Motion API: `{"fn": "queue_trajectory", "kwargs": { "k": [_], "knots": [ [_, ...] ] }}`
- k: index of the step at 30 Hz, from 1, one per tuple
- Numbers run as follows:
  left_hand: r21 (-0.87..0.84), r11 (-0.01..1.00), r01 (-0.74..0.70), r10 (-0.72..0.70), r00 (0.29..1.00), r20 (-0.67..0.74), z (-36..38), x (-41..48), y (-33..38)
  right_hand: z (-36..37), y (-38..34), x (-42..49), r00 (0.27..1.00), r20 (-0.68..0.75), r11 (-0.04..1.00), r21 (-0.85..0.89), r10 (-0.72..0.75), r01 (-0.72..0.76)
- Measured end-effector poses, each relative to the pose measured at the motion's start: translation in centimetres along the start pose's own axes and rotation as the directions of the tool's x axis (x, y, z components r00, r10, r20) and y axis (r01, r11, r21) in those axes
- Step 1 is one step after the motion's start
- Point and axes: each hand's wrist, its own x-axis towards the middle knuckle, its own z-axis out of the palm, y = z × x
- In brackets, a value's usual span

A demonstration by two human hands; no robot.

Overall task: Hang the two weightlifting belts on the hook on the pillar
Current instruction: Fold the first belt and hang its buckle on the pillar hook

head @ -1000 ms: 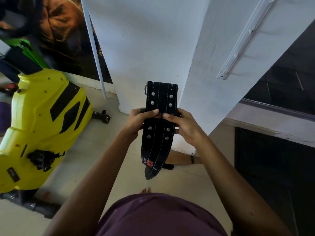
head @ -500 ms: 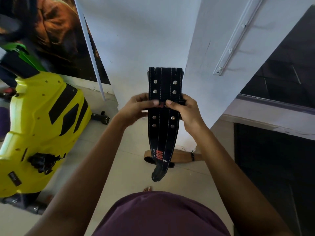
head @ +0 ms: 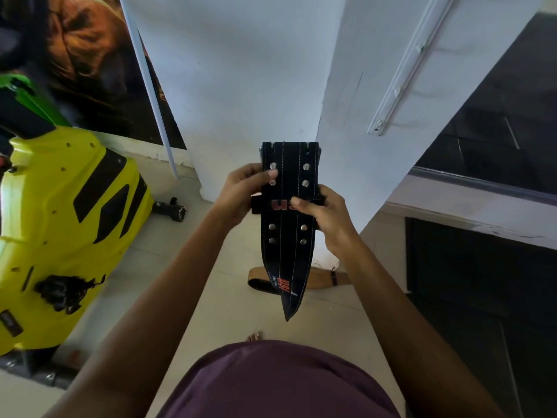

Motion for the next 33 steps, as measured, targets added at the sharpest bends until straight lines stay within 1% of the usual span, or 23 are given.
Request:
{"fn": "queue_trajectory", "kwargs": {
  "k": [3, 6, 11, 14, 16, 19, 21, 23, 25, 27, 30, 33],
  "knots": [
    [-0.001, 1.000, -0.013, 0.013, 1.000, 0.003, 0.0, 1.5, 2.1, 0.0, 0.4, -0.8, 0.999, 0.028, 1.000, -0.002, -0.025, 0.025],
    [0.057, 0.998, -0.009, 0.005, 0.998, 0.070, 0.7, 1.7, 2.3, -0.4, 0.2, -0.6, 0.999, -0.024, 0.999, 0.001, -0.042, 0.042],
    [0.120, 0.985, 0.122, -0.143, 0.973, 0.181, 0.7, -0.6, -2.5, -1.1, -0.6, 0.0, 0.995, -0.080, 0.998, -0.013, -0.061, 0.060],
    [0.259, 0.959, 0.114, -0.167, 0.966, 0.196, 0.5, -2.6, -6.2, -1.2, -0.9, 0.1, 0.993, -0.091, 0.997, 0.010, -0.073, 0.074],
    [0.281, 0.953, 0.114, -0.172, 0.967, 0.189, 0.5, -3.5, -7.7, -1.2, -0.7, 0.1, 0.994, -0.086, 0.997, 0.003, -0.071, 0.072],
    [0.236, 0.968, 0.088, -0.126, 0.980, 0.151, 0.6, -3.8, -7.2, -0.9, -0.2, -0.2, 0.996, -0.070, 0.998, -0.016, -0.056, 0.055],
    [0.115, 0.990, 0.076, -0.089, 0.990, 0.108, 0.9, -3.3, -5.0, -0.8, 0.0, -0.4, 0.997, -0.055, 0.999, -0.018, -0.045, 0.044],
    [0.020, 0.999, 0.031, -0.032, 0.998, 0.054, 1.1, -2.5, -2.4, -0.6, 0.1, -0.5, 0.999, -0.026, 0.999, -0.036, -0.025, 0.024],
    [0.022, 0.999, -0.030, 0.031, 0.999, -0.038, 1.5, -1.6, -0.4, -0.2, 0.1, -0.7, 1.000, 0.024, 0.998, -0.057, -0.009, 0.010],
    [0.071, 0.995, -0.067, 0.072, 0.995, -0.076, 2.5, -1.1, 0.4, 0.5, -0.2, -1.0, 0.999, 0.033, 0.996, -0.090, -0.024, 0.027],
    [0.077, 0.994, -0.079, 0.082, 0.996, -0.043, 4.2, -1.0, 0.2, 0.9, -1.4, -0.7, 0.995, -0.070, 0.994, -0.087, -0.067, 0.061],
    [-0.013, 1.000, -0.017, 0.016, 0.997, -0.069, 5.6, -0.8, 0.4, 0.5, -3.3, 0.2, 0.984, -0.174, 1.000, -0.019, -0.025, 0.022]
  ]
}}
